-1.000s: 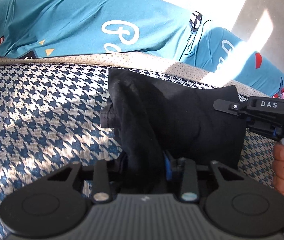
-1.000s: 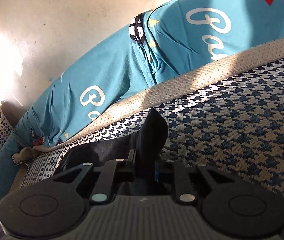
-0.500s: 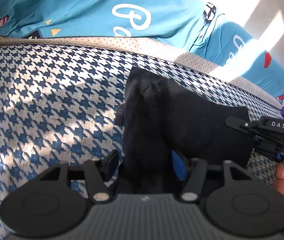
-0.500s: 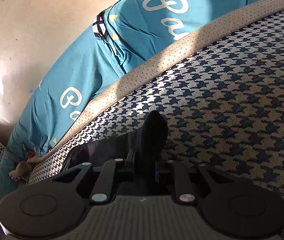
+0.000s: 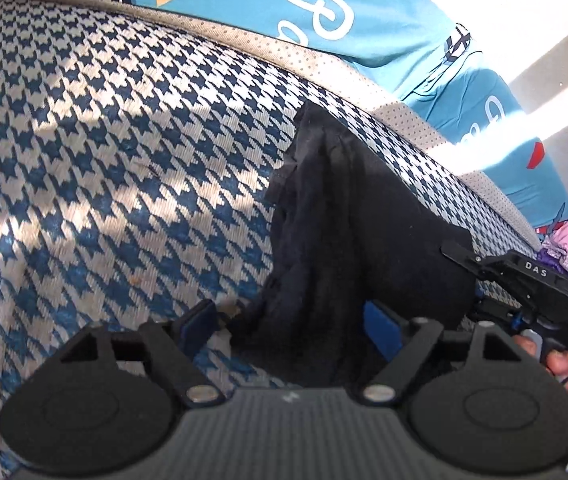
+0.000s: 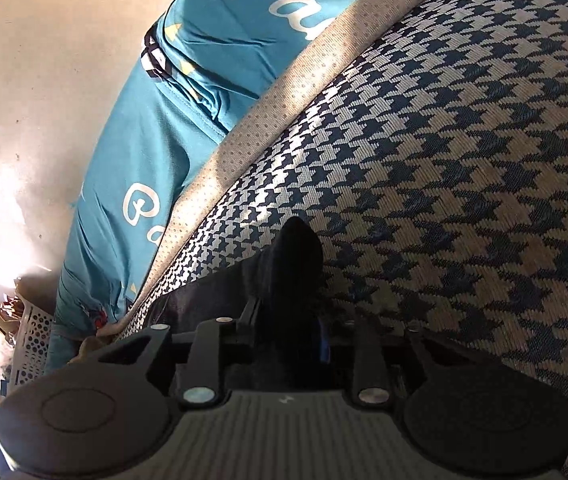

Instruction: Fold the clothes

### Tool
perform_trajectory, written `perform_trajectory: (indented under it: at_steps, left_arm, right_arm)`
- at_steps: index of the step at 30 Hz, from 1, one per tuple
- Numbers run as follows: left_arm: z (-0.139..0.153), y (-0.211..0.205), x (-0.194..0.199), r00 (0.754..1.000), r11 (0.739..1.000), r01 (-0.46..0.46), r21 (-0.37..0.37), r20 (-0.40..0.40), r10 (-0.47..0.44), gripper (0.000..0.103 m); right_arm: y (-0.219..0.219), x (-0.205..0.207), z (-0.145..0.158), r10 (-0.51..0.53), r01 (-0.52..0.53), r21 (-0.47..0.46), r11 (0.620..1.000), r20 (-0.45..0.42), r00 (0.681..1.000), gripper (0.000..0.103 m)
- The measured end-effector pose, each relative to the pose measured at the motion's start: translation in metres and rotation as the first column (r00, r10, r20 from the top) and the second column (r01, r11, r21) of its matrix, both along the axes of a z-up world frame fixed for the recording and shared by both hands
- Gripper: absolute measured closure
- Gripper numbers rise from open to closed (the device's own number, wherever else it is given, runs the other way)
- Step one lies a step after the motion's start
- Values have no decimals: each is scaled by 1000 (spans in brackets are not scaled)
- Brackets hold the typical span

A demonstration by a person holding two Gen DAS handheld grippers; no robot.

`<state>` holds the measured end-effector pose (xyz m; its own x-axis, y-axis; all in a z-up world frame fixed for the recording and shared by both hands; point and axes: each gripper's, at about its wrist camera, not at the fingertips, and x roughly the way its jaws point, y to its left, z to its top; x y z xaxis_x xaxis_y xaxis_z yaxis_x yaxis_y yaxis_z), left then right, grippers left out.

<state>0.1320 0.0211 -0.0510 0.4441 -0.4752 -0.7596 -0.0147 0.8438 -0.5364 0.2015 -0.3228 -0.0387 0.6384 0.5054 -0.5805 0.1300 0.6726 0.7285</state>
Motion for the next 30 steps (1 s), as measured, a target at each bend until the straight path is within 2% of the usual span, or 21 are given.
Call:
perform_trajectory:
  at_steps: [2, 5, 7, 9, 12, 18, 20, 23, 24, 30]
  left_arm:
    - [-3, 0, -2, 1000, 999, -6, -45, -21, 5, 23]
    - [-8, 1, -3, 999, 997, -37, -71, -14, 36, 23]
    - [-9, 0, -2, 999, 995, -47, -84, -7, 47, 15]
    - [-9, -4, -2, 999, 995, -50, -91, 1, 50, 12]
    - [-10, -10, -2, 999, 995, -47, -85, 24, 49, 5]
    - [-11, -21, -1, 996, 998, -50, -42, 74, 53, 5]
    - [-10, -23, -1, 995, 998, -61, -28, 80, 63, 9]
    - [-8, -21, 0, 993, 997, -82, 9, 84, 81, 34]
    - [-7, -22, 1, 993, 996, -79, 27, 88, 76, 46]
    - [-4, -29, -1, 992, 992, -74, 98, 113, 63, 53]
  right_arm:
    - [0, 1, 0, 5, -5, -2, 1000, 0, 1000, 76]
    - [0, 2, -1, 4, -4, -1, 1000, 0, 1000, 76]
    - [0, 2, -1, 4, -4, -1, 1000, 1, 1000, 75]
    - [1, 2, -1, 8, -8, -5, 1000, 5, 1000, 75]
    - [1, 3, -2, 12, -12, 5, 1000, 4, 1000, 74]
    - [-1, 5, -7, 7, -7, 40, 999, 1, 1000, 74]
    - [-1, 5, -9, 6, -6, 52, 999, 1, 1000, 74]
    - [1, 6, -9, -2, 1, 49, 999, 6, 1000, 74]
    - [3, 7, -9, 0, 0, 45, 999, 12, 1000, 74]
    - [12, 5, -6, -12, 11, 10, 1000, 29, 1000, 83]
